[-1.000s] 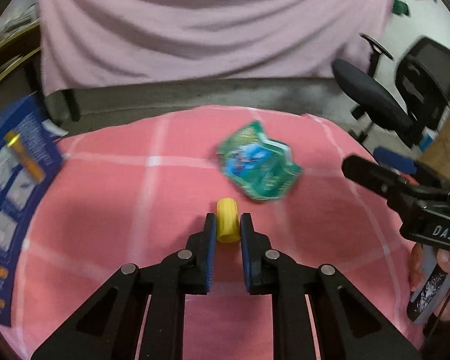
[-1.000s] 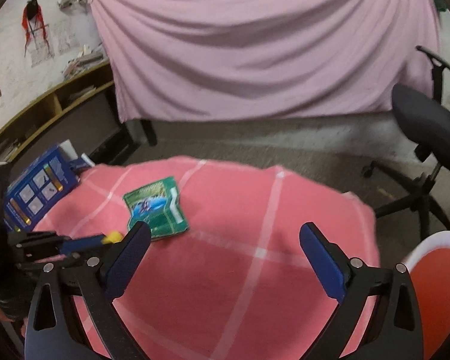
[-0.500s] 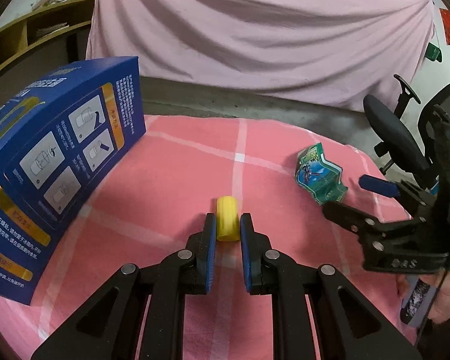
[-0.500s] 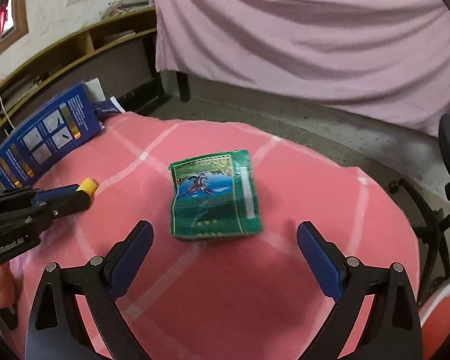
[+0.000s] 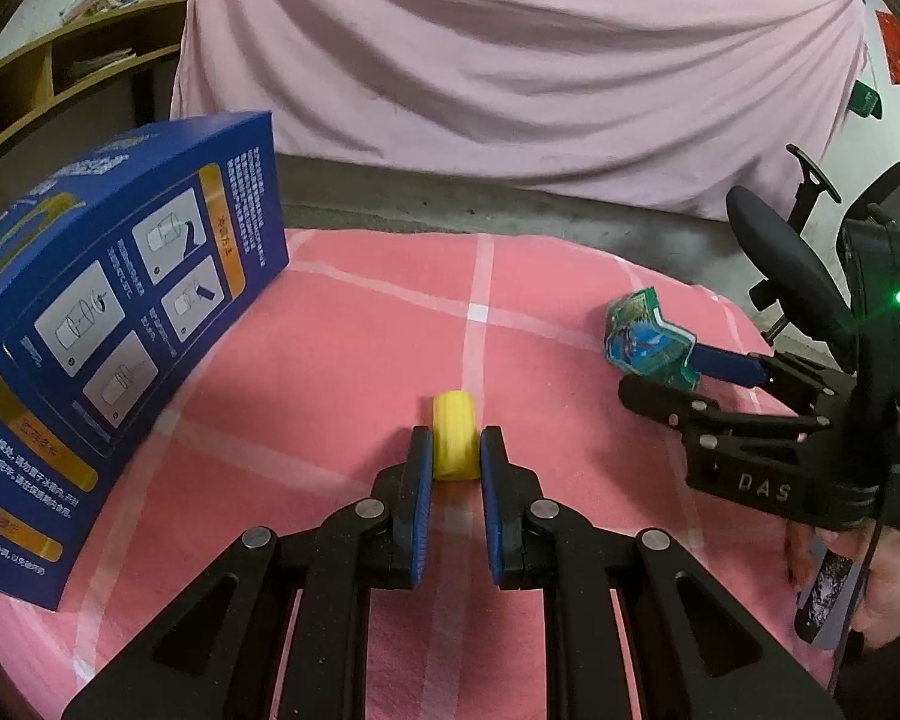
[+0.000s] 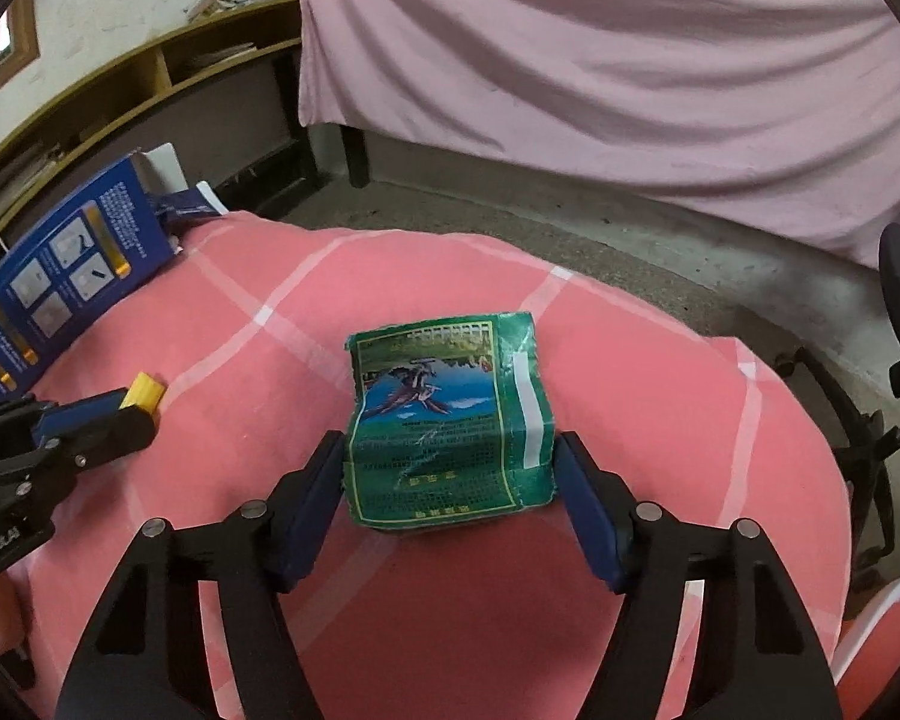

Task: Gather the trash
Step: 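Carry the yellow cylinder and green packet over the bucket and open both tools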

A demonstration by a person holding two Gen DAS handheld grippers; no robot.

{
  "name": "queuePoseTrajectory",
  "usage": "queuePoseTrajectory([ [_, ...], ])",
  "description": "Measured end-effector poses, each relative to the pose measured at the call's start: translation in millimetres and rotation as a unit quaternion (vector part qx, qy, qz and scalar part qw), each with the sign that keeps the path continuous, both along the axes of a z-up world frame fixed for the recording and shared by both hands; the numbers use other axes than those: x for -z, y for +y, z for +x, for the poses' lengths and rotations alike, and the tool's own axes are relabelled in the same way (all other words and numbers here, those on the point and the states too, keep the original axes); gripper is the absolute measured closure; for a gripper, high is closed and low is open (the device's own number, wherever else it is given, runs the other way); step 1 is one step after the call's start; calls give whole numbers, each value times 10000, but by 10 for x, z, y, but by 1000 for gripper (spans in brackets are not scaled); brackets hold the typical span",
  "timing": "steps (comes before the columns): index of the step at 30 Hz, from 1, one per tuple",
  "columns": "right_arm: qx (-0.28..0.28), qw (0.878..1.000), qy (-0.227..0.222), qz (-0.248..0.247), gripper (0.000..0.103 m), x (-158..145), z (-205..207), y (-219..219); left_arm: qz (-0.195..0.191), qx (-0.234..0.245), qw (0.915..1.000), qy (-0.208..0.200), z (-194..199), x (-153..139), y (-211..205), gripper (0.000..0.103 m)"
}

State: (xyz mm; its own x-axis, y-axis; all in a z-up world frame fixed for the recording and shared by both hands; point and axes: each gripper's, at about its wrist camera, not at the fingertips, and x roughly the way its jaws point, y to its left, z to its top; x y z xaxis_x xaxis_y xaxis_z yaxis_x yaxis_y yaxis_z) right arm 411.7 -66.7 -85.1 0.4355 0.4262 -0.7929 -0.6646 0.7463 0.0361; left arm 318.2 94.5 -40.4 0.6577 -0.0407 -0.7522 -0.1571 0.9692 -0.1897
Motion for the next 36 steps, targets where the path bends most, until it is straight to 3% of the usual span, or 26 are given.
queuePoseTrajectory([
  [9, 227, 9954, -647, 668, 35, -266, -396, -296, 143, 99, 9976, -671, -349, -185, -218, 91],
  [15, 589, 9757, -1622, 1349, 35, -562, -852, -769, 85, 221, 9915, -1281, -618, -396, -427, 91],
  [24, 1020, 9432, -2685, 1670, 35, -887, -1316, -1262, 320, 636, 9691, -2360, -966, -873, -909, 91],
  [36, 1824, 8931, -3606, 1978, 35, -1207, -1749, -1966, 619, 1262, 9381, -3166, -1229, -1196, -1651, 90],
])
